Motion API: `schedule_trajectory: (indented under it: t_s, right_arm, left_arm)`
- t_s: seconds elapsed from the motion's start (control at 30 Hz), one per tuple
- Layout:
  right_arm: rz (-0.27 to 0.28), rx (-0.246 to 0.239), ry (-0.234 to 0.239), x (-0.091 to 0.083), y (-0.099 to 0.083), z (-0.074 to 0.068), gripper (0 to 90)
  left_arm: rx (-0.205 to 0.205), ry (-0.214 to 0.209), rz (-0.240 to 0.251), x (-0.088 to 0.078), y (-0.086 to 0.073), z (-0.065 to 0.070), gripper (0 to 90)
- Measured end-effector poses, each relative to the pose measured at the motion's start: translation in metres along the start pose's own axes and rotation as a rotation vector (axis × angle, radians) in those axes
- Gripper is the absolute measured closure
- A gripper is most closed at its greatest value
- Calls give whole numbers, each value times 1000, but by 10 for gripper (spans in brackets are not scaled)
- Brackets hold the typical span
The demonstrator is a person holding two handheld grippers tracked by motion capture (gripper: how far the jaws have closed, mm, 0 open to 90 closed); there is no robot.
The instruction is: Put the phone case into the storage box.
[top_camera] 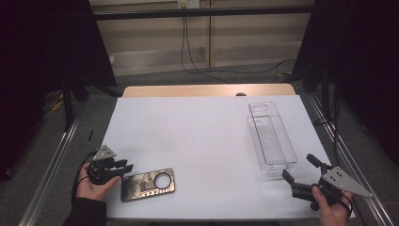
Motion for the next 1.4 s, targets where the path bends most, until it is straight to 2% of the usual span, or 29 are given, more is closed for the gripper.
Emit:
schedule_trajectory:
  t_s: [0.07,0.17,0.23,0.37,0.47,0.53,0.67,0.73,0.83,0.93,1.0,1.1,1.27,1.33,1.4]
  right_arm:
    - [-1,1,0,0,0,0,0]
    - [0,1,0,0,0,0,0]
    - [0,1,0,0,0,0,0]
    - [0,1,-1,0,0,0,0]
    - [0,1,-1,0,0,0,0]
    - [0,1,-2,0,0,0,0]
    - [1,1,-1,0,0,0,0]
    - [1,1,-2,0,0,0,0]
    - [1,1,-3,0,0,0,0]
    - [1,2,-1,0,0,0,0]
    - [2,2,0,0,0,0,0]
    - [2,2,0,0,0,0,0]
    - [2,0,0,0,0,0,0]
    - [1,0,0,0,0,0,0]
    - [1,0,1,0,0,0,0]
  left_arm:
    - [-12,33,25,-2,3,-4,448]
    - [-37,31,60,-5,6,-6,343]
    - [-34,47,86,-6,8,-7,238]
    - [-14,3,130,-6,12,-2,146]
    - [8,1,154,-7,15,2,79]
    - [16,-6,160,-7,17,4,72]
    - [-4,-27,156,-7,20,9,67]
    - [15,-23,157,-8,21,13,44]
    - [58,-44,138,-10,23,21,44]
    - [80,-85,124,-11,24,31,48]
    - [100,-96,120,-12,25,38,51]
    - [140,-132,115,-12,26,48,47]
    - [177,-162,111,-12,26,54,37]
    - [170,-180,118,-13,25,56,35]
    - [188,-180,108,-13,24,58,35]
Point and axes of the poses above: each handheld gripper's, and its own axes: x roughly forward along the jaws, y roughly out of its top, z roughly to its right, the point moved 9 cm from there along x, roughly forward along the jaws, and after that the axes turned 4 degrees about x, right-handed, at the moved point
